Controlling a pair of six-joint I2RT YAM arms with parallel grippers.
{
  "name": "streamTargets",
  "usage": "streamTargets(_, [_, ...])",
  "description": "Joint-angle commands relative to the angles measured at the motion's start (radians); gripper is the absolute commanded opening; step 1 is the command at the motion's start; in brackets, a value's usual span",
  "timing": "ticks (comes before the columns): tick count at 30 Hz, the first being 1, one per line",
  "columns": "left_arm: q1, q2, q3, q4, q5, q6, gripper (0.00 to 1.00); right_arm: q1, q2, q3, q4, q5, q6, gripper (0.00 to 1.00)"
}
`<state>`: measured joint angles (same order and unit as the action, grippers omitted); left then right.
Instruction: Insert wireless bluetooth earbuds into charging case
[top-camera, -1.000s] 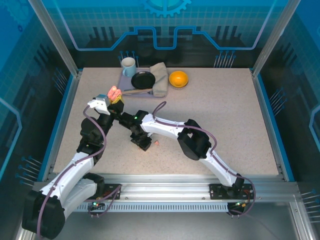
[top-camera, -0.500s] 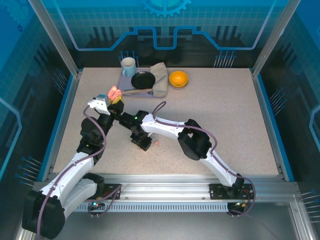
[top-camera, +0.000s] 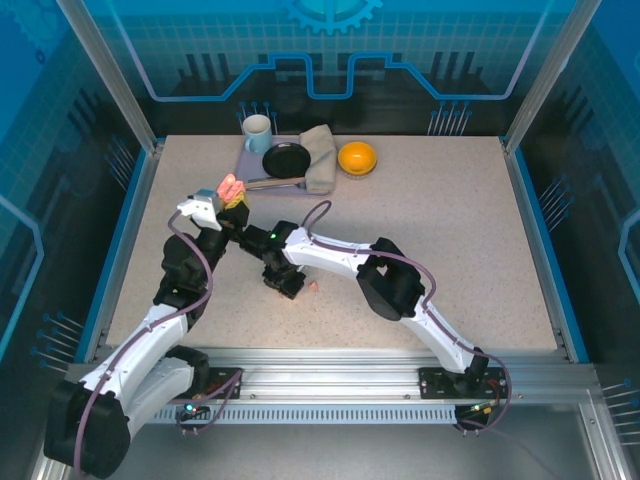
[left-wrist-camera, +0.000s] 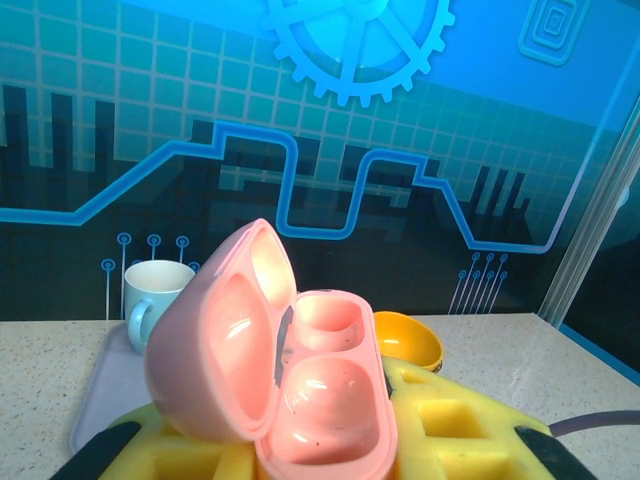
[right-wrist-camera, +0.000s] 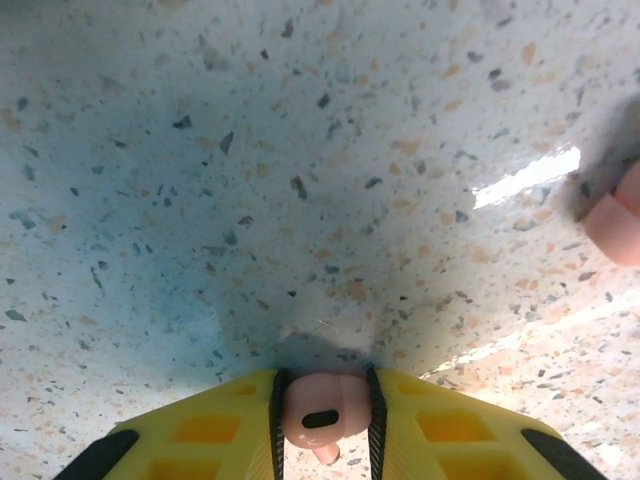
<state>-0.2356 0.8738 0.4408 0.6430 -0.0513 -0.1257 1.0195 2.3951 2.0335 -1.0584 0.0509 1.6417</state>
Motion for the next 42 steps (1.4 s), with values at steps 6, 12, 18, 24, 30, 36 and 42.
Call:
streamTargets(6, [0.011,-0.02,0.059,-0.021,0.028,-0.005,0.0,-0.021,-0.108,-0.095,0.018,0.096,-0.131,0.24])
streamTargets(12, [0.01,-0.028,0.077,-0.054,0.039,0.004,0.0,-0.028,-0.228,-0.184,0.074,0.138,-0.205,0.23])
streamTargets(18, [0.01,-0.031,0.085,-0.079,0.08,0.01,0.0,-0.075,-0.401,-0.327,0.148,0.194,-0.278,0.23])
streamTargets(24, [0.007,0.01,0.09,-0.088,0.248,0.008,0.0,-0.178,-0.608,-0.48,0.251,0.292,-0.431,0.23])
streamTargets(30, [-0.035,0.116,0.105,-0.064,0.361,0.029,0.0,-0.287,-0.8,-0.596,0.409,0.358,-0.638,0.25])
streamTargets(36, [-0.144,0.256,0.137,-0.023,0.383,0.116,0.0,-0.337,-0.927,-0.672,0.594,0.346,-0.81,0.25])
streamTargets(42, [-0.221,0.406,0.206,0.05,0.391,0.148,0.0,-0.339,-1.006,-0.712,0.766,0.294,-0.938,0.25])
